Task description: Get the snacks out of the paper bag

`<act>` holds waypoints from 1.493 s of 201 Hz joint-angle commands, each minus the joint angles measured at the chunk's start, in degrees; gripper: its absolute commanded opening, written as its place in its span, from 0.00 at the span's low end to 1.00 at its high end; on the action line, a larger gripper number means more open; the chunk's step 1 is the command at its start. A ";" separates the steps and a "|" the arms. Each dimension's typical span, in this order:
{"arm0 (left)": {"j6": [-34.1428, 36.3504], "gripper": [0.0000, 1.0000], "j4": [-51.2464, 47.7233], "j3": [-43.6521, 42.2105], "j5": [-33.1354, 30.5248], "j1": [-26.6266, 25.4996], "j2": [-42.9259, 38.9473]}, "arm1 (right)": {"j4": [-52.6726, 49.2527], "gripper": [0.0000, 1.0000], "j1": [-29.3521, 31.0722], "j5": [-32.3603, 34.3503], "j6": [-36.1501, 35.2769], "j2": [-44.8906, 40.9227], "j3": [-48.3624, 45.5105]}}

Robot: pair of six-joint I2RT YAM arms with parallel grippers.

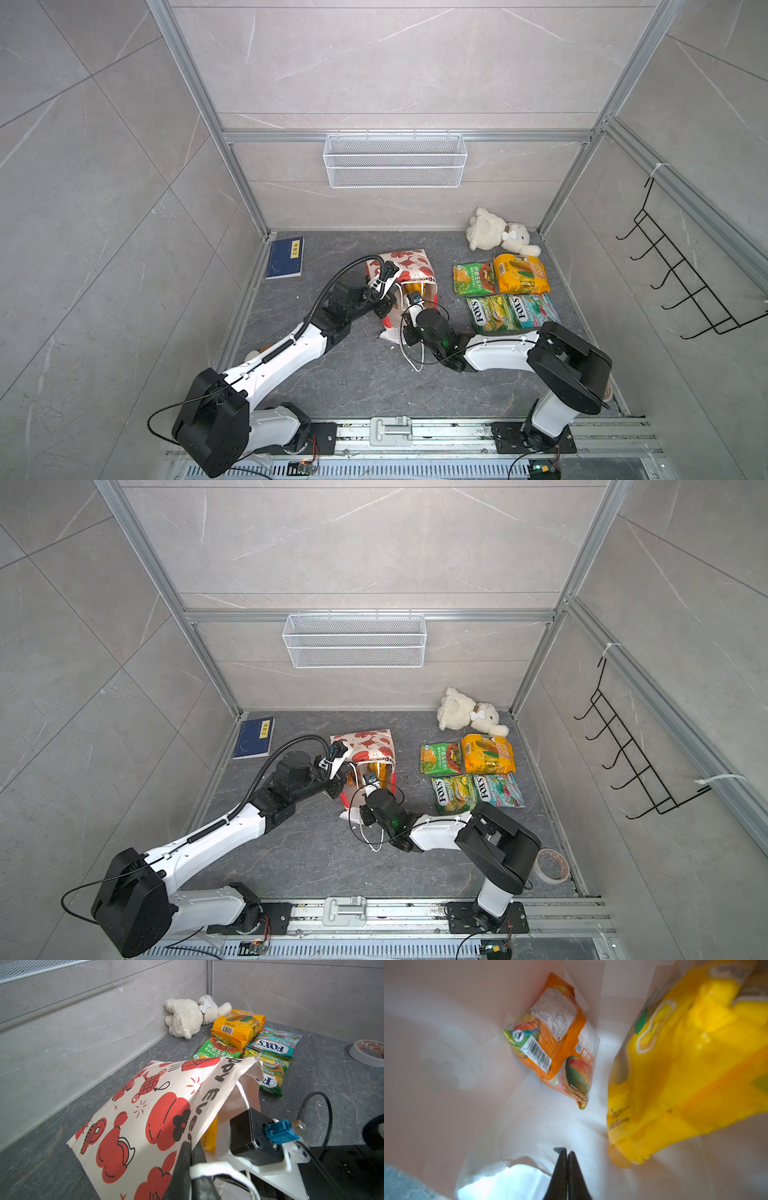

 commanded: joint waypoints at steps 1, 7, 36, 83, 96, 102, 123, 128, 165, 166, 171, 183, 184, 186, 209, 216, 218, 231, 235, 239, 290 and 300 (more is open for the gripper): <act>-0.76 0.00 2.98 0.71 1.91 -0.08 -1.23 | 6.58 0.17 0.34 -2.91 -3.36 2.88 0.16; -0.63 0.00 2.88 0.85 2.44 -0.05 -1.35 | 7.73 0.21 0.38 -3.46 -4.51 4.04 0.85; -0.63 0.00 0.52 2.32 4.94 -0.13 -2.22 | 13.78 0.36 0.11 -4.78 -6.42 10.39 3.69; -0.26 0.00 -0.93 2.64 7.10 -0.05 -3.52 | 13.01 0.51 -0.14 -6.40 -9.69 15.32 8.56; -0.24 0.00 -1.23 2.93 7.72 -0.09 -3.25 | 10.02 0.54 -0.16 -6.28 -10.78 16.92 11.04; -0.37 0.00 -1.22 3.08 8.09 -0.07 -3.13 | 8.40 0.54 -0.14 -4.60 -10.77 17.66 12.33; -0.54 0.00 -1.32 3.45 9.27 -0.14 -3.06 | 3.88 0.55 -0.23 0.15 -8.78 19.61 16.05; -0.54 0.00 -1.38 3.53 9.31 -0.14 -3.11 | 3.11 0.55 -0.26 1.44 -8.12 20.04 16.85; -0.72 0.00 -1.37 2.54 8.93 -0.30 -4.23 | -9.61 0.39 -0.80 13.85 0.97 22.42 24.62; -0.72 0.00 -1.41 2.51 8.93 -0.31 -4.29 | -9.99 0.38 -0.86 14.05 1.28 22.50 24.82; -0.76 0.00 -1.36 2.30 8.86 -0.32 -4.45 | -12.49 0.34 -1.14 14.59 2.48 22.86 26.15; -0.89 0.00 -1.27 1.79 8.68 -0.35 -4.88 | -15.21 0.25 -1.88 14.61 4.39 23.38 27.82; -0.89 0.00 -1.23 1.70 8.63 -0.33 -4.93 | -15.25 0.24 -1.93 14.56 4.48 23.38 27.82; -0.87 0.00 -1.24 1.63 8.52 -0.34 -5.00 | -15.33 0.23 -2.03 14.45 4.64 23.33 27.83; -0.81 0.00 -0.97 0.79 7.18 -0.34 -5.31 | -14.18 0.12 -2.55 12.93 4.97 22.23 26.89; -0.83 0.00 -0.76 0.58 6.52 -0.36 -5.33 | -13.40 0.11 -2.52 11.63 4.35 21.76 26.46; -0.81 0.00 -0.66 0.49 6.30 -0.33 -5.32 | -12.98 0.11 -2.51 11.22 4.03 21.61 26.28; -0.80 0.00 -0.32 0.17 5.00 -0.32 -5.23 | -11.02 0.08 -2.49 8.60 3.08 20.20 24.70; -0.80 0.00 -0.28 0.10 4.46 -0.31 -5.15 | -10.24 0.07 -2.44 7.62 2.88 19.67 23.96; -0.76 0.00 -0.23 0.05 4.16 -0.31 -5.10 | -9.08 0.07 -2.43 6.53 2.43 19.13 23.11; -1.60 0.00 1.74 -1.06 -1.36 -0.37 -4.42 | 0.38 0.02 -2.24 -1.96 -1.42 11.70 11.78; -1.77 0.00 1.74 -0.95 -1.82 -0.31 -4.23 | 2.58 0.02 -1.76 -3.61 -2.75 10.72 9.66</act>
